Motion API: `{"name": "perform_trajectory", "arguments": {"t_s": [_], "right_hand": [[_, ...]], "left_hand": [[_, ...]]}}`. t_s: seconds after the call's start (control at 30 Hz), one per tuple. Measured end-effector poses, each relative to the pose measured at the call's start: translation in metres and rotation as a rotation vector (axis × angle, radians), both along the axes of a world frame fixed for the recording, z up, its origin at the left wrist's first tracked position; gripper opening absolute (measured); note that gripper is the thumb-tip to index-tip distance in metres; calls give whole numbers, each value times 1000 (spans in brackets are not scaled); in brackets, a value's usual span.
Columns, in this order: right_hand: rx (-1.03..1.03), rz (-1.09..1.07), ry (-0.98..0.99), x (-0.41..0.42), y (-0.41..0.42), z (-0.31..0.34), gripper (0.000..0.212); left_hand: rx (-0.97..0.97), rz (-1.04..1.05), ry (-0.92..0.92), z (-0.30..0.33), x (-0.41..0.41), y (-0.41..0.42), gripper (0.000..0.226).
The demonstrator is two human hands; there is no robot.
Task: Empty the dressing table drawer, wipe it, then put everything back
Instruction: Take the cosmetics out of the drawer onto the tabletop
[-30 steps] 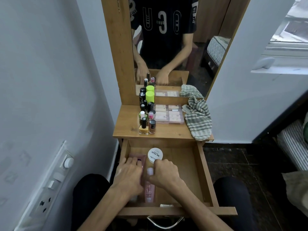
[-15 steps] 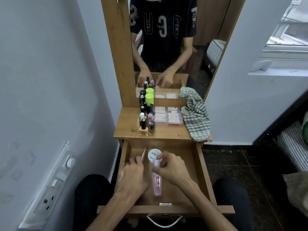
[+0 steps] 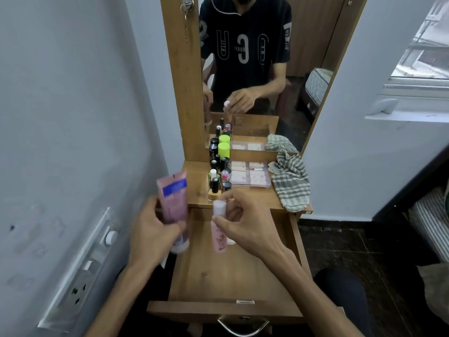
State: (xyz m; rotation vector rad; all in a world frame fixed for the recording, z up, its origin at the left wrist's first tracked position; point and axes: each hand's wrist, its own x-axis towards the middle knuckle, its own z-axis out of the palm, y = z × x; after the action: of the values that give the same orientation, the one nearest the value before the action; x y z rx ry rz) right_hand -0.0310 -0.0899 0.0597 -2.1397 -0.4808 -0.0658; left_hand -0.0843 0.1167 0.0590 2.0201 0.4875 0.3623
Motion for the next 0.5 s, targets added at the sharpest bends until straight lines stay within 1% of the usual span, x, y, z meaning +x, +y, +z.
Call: {"name": "perform_trajectory", "arguments": {"t_s": [0.1,0.23,0.4,0.5], "right_hand": [[-21,42,-99,14,22,21,33],[-46,67,-211,43,49,50,28],[-142,33,-275,93,70,68,27],[-196,10,-257,121,75,66,25]], "left_hand": [[-50,-13,-112,26,31,16,47],[-2,-104,-169,41,87,33,59],[-3,-210,-191,38,145,41,54],[-24,-242,-197,32,167,41,56]]}}
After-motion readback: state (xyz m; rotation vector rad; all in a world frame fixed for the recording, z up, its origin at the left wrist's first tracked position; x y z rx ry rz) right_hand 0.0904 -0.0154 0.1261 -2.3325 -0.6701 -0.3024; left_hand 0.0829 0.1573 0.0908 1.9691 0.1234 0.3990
